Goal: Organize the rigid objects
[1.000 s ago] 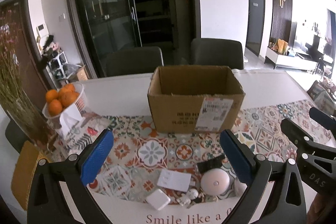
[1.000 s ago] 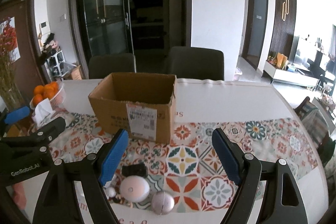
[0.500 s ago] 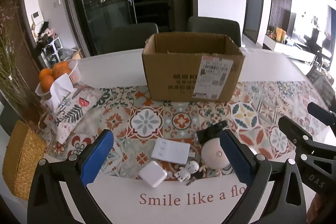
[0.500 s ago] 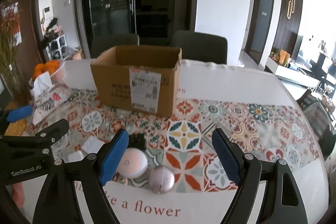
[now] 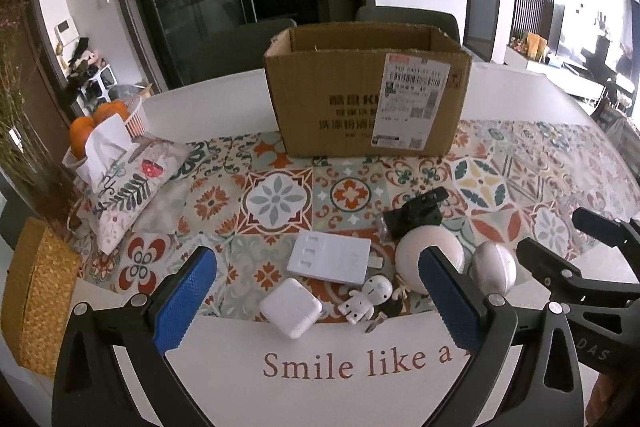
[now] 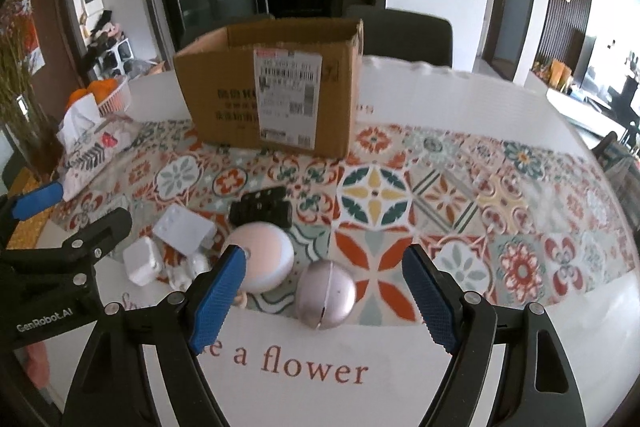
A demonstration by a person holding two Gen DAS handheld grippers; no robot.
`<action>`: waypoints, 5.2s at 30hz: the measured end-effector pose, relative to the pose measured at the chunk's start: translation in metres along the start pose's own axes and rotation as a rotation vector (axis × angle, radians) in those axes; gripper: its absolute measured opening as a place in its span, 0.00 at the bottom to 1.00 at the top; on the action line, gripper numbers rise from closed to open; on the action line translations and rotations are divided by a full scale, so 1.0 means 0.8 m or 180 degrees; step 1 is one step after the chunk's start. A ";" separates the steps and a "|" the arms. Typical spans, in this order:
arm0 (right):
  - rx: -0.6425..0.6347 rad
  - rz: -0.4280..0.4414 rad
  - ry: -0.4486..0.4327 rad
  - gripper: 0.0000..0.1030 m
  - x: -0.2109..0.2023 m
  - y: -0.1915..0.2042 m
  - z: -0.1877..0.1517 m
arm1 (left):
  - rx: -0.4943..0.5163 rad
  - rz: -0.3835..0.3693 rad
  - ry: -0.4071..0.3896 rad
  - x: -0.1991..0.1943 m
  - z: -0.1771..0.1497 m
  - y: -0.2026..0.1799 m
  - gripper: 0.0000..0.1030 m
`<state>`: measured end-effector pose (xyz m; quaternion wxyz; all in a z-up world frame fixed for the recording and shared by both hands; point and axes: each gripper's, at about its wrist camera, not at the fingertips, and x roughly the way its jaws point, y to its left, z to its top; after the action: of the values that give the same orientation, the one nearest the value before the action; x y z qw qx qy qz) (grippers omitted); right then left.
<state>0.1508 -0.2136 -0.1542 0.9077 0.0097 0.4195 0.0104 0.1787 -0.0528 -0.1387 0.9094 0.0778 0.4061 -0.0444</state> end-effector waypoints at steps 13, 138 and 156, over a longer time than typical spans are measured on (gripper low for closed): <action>0.0066 0.0059 0.0325 0.70 0.055 -0.006 -0.027 | 0.0043 0.0078 0.0236 0.042 -0.027 -0.005 1.00; 0.0318 0.0037 -0.0354 0.53 -0.029 0.098 0.062 | 0.0446 -0.0868 -0.0688 -0.012 0.072 0.093 0.46; 0.0220 0.0101 -0.0802 0.53 -0.047 0.073 0.156 | 0.0327 -0.0865 -0.0988 -0.024 0.167 0.085 0.46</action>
<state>0.2211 -0.1576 -0.0431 0.9520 0.0489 0.3020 0.0090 0.2735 -0.0092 -0.0297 0.9416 0.0608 0.2651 -0.1987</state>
